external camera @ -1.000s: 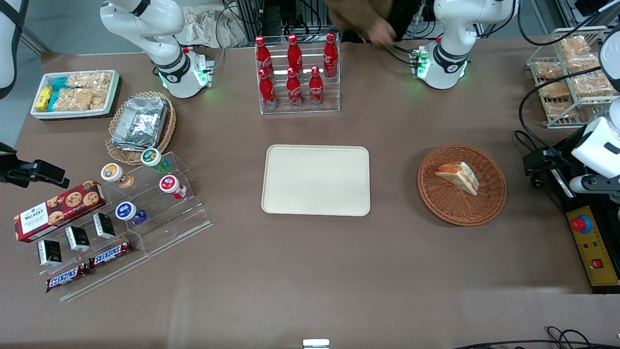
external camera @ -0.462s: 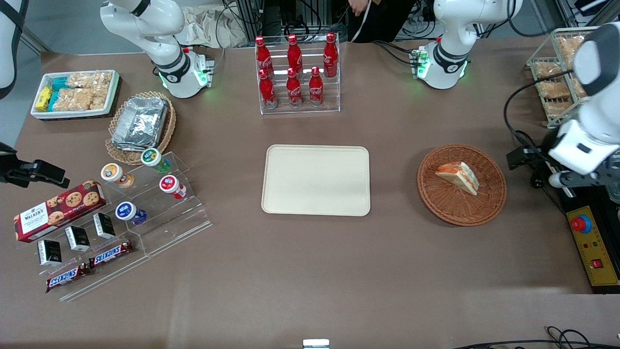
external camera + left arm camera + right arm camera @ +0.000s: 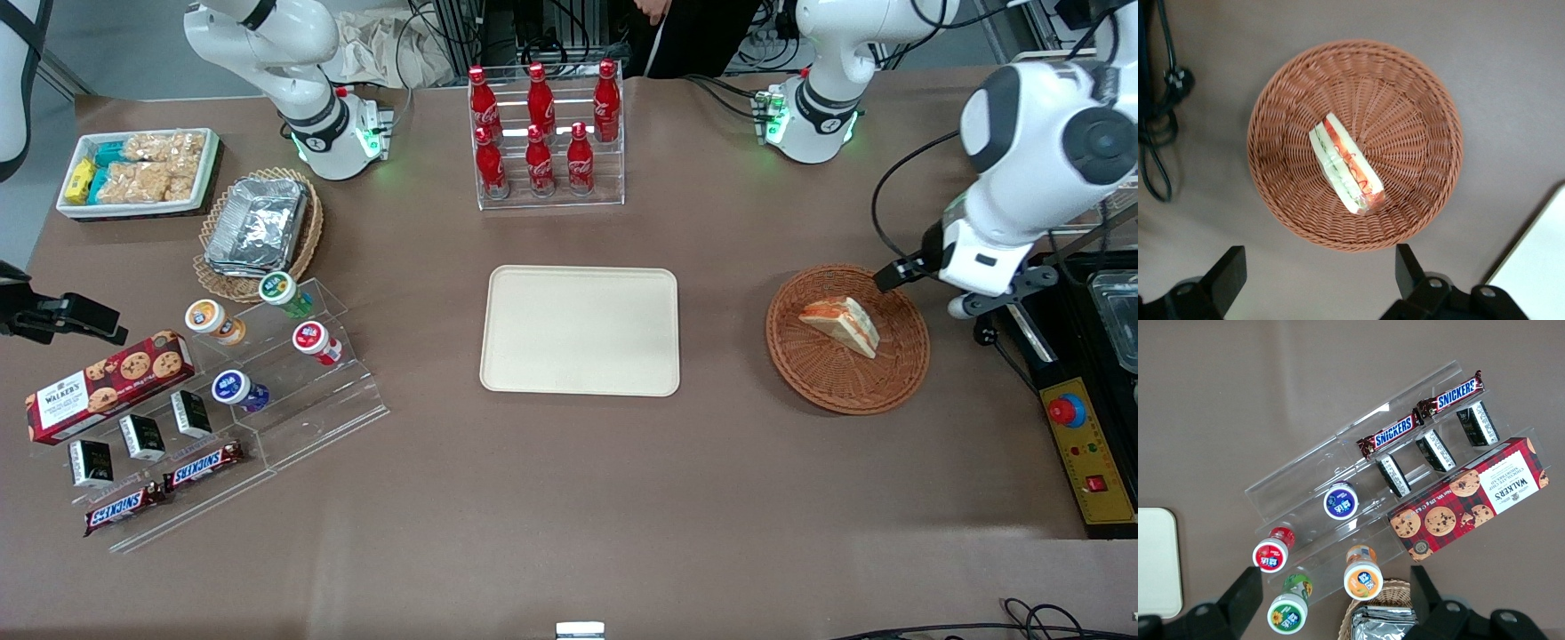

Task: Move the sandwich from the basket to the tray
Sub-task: 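Lower the left gripper onto the wrapped sandwich and close on it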

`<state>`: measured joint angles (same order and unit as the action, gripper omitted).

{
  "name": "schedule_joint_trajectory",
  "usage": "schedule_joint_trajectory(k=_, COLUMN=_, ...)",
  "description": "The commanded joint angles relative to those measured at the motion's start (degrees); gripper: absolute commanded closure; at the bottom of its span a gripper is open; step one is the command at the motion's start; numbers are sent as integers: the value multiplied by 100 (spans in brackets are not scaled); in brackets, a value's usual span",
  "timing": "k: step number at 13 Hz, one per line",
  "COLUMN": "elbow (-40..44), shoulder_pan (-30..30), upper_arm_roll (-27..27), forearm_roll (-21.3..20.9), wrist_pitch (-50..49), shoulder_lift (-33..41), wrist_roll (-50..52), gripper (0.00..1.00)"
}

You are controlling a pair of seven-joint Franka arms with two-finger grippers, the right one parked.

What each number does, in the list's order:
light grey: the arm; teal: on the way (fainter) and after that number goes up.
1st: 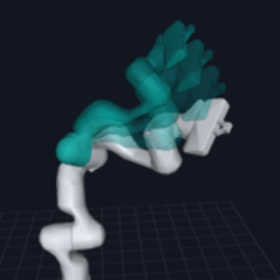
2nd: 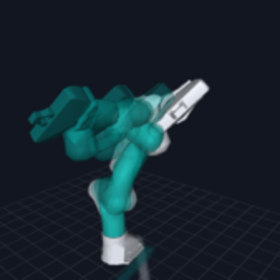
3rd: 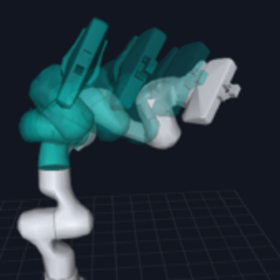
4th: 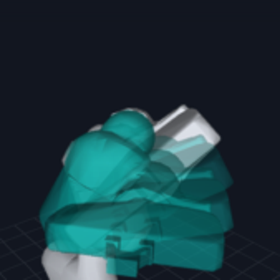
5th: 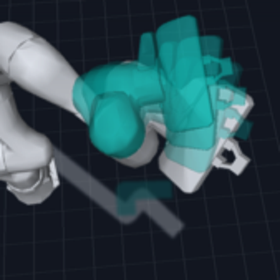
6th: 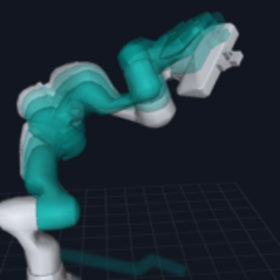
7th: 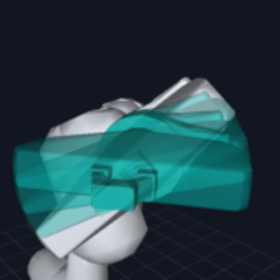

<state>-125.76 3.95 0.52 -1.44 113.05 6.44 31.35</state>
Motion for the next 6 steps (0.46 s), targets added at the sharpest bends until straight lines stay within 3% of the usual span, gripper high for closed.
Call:
schedule_joint_trajectory(k=1, elbow=-176, shoulder_pan=18, upper_arm_roll=177, forearm_roll=21, wrist_pitch=654, shoulder_lift=-431, wrist_roll=1220, gripper=1)
schedule_joint_trajectory(k=6, elbow=-605, shoulder_pan=9, upper_arm_roll=168, forearm_roll=56, wrist_pitch=1709, shoulder_lift=-1074, wrist_roll=2129, gripper=1)
